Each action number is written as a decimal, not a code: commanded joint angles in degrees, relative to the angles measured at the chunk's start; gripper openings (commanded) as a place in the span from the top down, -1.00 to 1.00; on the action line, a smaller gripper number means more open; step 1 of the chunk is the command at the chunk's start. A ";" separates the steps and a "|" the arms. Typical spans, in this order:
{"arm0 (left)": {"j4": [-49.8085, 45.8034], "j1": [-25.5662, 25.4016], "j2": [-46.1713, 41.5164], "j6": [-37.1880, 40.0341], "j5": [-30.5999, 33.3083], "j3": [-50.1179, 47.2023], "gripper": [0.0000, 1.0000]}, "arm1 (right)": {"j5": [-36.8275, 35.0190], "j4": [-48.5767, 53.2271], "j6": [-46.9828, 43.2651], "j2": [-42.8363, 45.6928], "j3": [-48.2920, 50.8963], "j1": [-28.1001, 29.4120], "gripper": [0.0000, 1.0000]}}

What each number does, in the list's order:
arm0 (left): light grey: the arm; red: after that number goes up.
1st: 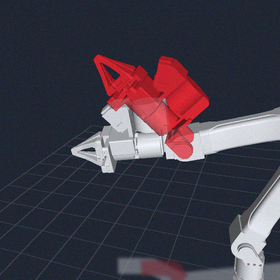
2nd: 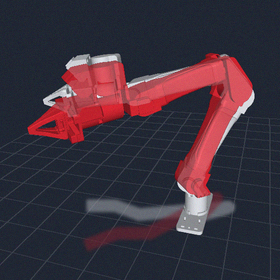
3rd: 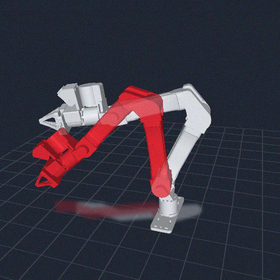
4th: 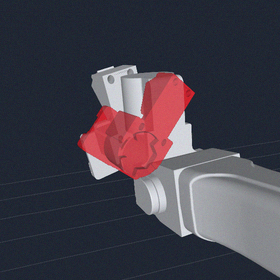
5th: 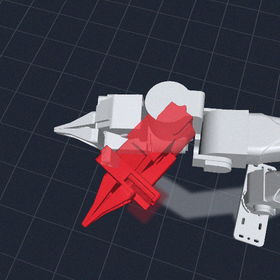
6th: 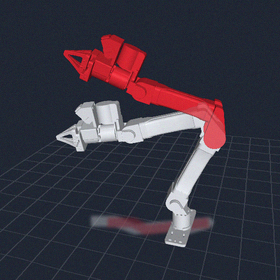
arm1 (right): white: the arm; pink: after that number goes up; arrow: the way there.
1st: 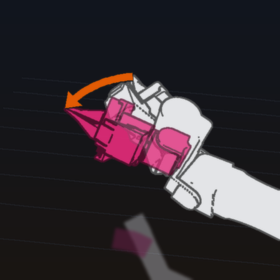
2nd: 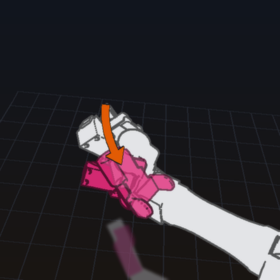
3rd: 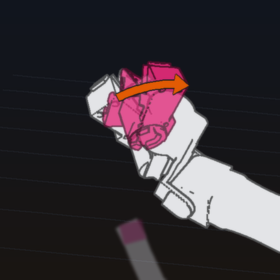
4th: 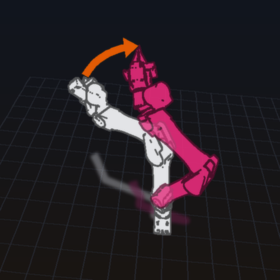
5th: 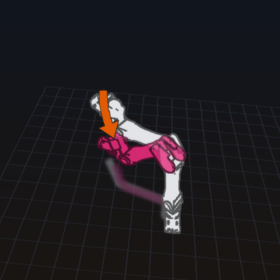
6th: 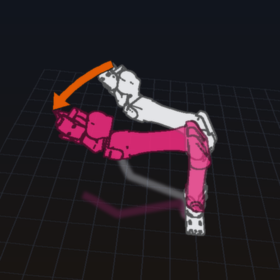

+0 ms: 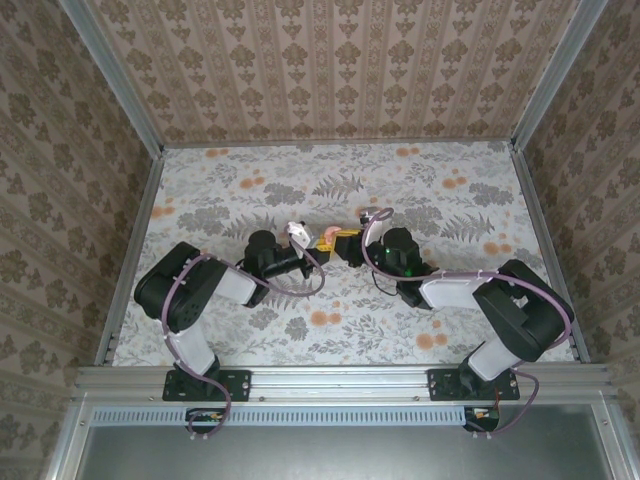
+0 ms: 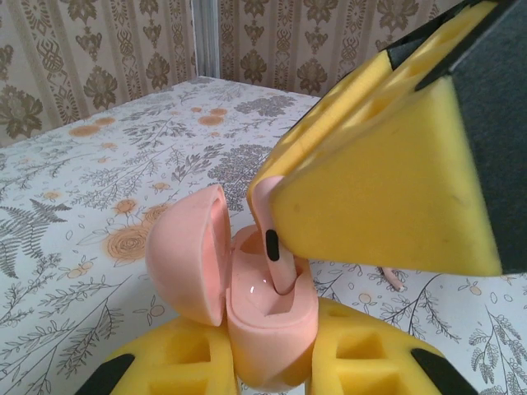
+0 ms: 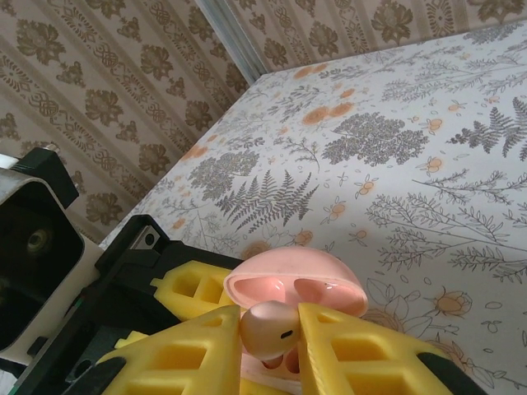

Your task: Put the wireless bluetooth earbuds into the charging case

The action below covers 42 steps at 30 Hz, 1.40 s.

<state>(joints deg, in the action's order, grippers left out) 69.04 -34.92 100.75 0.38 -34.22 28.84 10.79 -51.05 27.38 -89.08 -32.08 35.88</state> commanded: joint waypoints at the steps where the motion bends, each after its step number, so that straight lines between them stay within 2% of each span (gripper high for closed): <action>1: 4.92 -1.16 -2.66 3.82 -1.04 -0.01 0.77 | 2.18 1.75 -1.09 0.90 0.91 0.33 0.52; 42: 4.89 -1.47 -3.34 1.16 -1.03 0.76 0.77 | -2.23 5.86 -0.60 4.24 1.05 0.33 0.13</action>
<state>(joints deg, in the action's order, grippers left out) 69.06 -35.90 99.88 2.61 -33.19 28.82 10.55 -48.62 26.98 -85.95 -31.48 35.94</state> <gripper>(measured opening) 0.178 0.433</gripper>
